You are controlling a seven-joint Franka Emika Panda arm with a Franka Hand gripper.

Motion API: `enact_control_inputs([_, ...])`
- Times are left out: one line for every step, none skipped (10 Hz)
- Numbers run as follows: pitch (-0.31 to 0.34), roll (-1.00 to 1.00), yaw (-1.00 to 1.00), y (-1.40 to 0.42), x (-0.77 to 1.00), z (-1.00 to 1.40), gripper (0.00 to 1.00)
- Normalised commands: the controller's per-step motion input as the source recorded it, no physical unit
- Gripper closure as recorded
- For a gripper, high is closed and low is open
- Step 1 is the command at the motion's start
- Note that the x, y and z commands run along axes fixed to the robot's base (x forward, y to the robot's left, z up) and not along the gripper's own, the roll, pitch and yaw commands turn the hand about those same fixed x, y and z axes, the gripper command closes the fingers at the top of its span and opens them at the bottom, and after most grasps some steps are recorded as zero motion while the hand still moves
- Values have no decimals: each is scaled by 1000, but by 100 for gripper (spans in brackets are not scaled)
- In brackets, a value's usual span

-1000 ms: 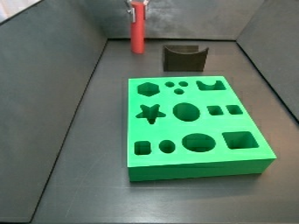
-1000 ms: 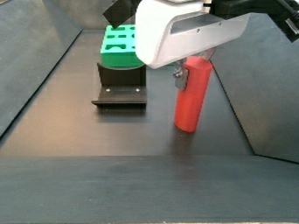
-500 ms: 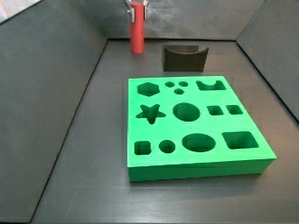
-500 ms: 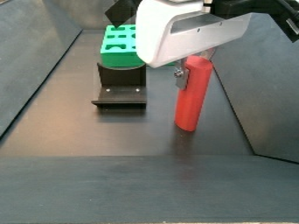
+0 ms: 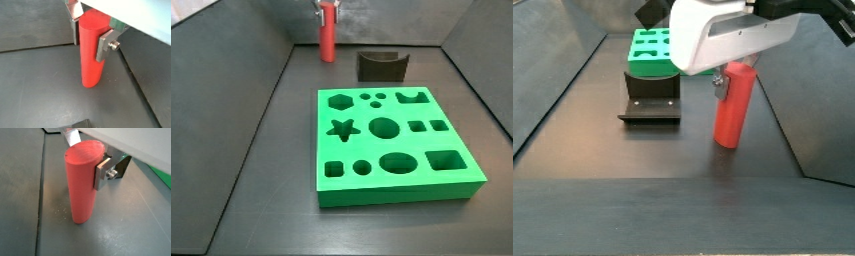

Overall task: Pick up the oval object. Move up. Move to above the board. Insert the oval object.
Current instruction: Move up, then move to above the board.

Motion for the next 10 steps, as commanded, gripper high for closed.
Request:
enact_control_inputs([14,1,-37,41,-32,794,100])
enact_control_inputs([21,-5,-38,31,-33,685,100])
enact_control_inputs([23,-9,-37,21,-27,590,100])
enact_control_inputs([32,-20,-29,17,-13,311,100])
enact_control_inputs([-32,-113,9,313,-486,1000,100])
enact_control_inputs([-38,-117,5,328,-504,1000,100])
enact_control_inputs([-67,-116,-5,281,-480,1000,100])
enact_control_inputs([-78,-115,-10,242,-445,1000,100])
enact_control_inputs([-63,-121,-15,221,-382,1000,100])
enact_control_inputs([-44,-124,-19,193,-329,1000,100])
